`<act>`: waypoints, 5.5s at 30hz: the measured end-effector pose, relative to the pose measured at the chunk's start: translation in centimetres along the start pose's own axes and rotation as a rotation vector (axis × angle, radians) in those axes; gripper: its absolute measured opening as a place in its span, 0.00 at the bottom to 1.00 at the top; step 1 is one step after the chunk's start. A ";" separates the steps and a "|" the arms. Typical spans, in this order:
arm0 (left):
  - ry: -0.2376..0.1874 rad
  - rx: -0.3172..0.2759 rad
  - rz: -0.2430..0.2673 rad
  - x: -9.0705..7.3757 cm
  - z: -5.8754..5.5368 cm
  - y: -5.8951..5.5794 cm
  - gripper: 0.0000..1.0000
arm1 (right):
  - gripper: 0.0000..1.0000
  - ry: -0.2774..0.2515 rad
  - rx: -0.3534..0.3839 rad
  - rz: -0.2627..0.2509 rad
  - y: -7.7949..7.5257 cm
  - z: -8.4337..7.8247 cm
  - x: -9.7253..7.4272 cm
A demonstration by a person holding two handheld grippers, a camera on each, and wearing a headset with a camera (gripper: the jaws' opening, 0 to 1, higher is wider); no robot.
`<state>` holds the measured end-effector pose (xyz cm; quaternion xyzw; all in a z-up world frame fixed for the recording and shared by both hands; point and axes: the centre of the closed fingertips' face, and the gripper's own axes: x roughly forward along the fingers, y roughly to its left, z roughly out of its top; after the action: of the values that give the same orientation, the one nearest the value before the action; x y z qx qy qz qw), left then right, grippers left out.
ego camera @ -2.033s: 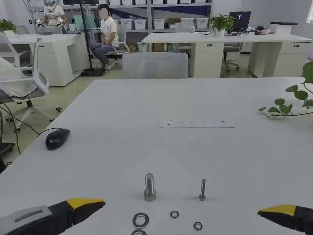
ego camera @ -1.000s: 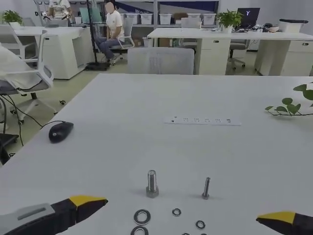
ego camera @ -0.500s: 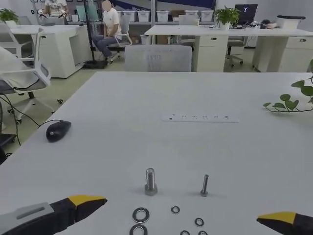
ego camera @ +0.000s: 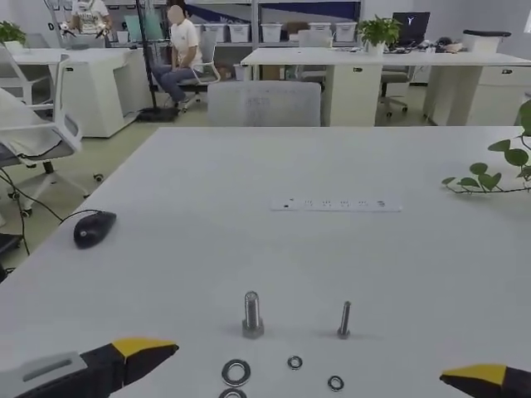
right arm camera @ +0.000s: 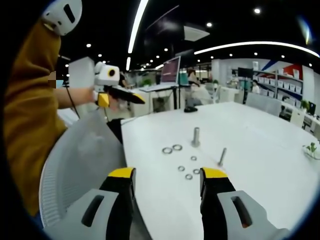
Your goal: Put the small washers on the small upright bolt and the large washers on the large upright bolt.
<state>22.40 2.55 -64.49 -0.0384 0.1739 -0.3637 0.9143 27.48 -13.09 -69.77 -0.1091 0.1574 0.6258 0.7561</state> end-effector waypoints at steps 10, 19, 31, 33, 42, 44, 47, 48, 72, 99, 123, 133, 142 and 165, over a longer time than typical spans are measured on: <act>-0.004 0.003 -0.008 0.0 0.1 -0.1 0.70 | 0.52 0.008 -0.006 0.008 0.2 0.3 0.2; 0.003 0.001 -0.007 -0.2 -0.1 -0.1 0.69 | 0.52 0.020 -0.007 0.005 0.3 0.0 0.1; 0.007 -0.007 -0.006 -0.1 -0.6 0.0 0.69 | 0.52 0.049 -0.007 0.013 0.1 -0.6 0.3; 0.008 -0.009 -0.005 -0.1 -0.7 0.1 0.69 | 0.52 0.056 -0.011 0.015 -0.1 -0.7 0.4; 0.013 -0.015 -0.005 0.2 -0.9 0.7 0.69 | 0.49 0.104 -0.029 0.040 -0.8 -1.1 1.5; 0.012 -0.016 -0.004 0.2 -0.9 0.8 0.69 | 0.49 0.118 -0.034 0.059 -0.8 -1.4 1.9; 0.012 -0.018 0.000 0.1 -1.0 1.0 0.70 | 0.49 0.140 -0.039 0.098 -0.5 -1.8 2.6; 0.009 -0.020 0.002 0.1 -1.0 1.1 0.70 | 0.49 0.151 -0.047 0.103 -0.6 -2.0 2.8; -0.001 -0.040 0.037 -0.5 -1.8 2.0 0.69 | 0.42 0.434 -0.286 0.222 -3.0 -3.9 7.3; -0.004 -0.036 0.043 -0.6 -1.8 3.0 0.69 | 0.31 0.744 -0.441 0.350 -4.2 -7.3 10.2; 0.007 -0.024 0.042 -0.5 -1.7 3.2 0.69 | 0.25 0.854 -0.480 0.422 -4.8 -9.0 11.4; 0.006 -0.028 0.047 -0.4 -1.8 3.2 0.69 | 0.22 0.856 -0.528 0.432 -4.8 -9.0 11.4; 0.012 -0.028 0.041 -0.3 -2.0 3.0 0.69 | 0.16 0.847 -0.516 0.408 -5.2 -8.9 11.7; 0.027 -0.019 0.031 -0.4 -2.1 2.7 0.68 | 0.12 0.828 -0.472 0.379 -5.1 -7.9 11.3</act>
<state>23.16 4.90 -66.90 -0.0396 0.1903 -0.3482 0.9171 33.54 -6.62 -81.53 -0.4852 0.3153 0.6747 0.4582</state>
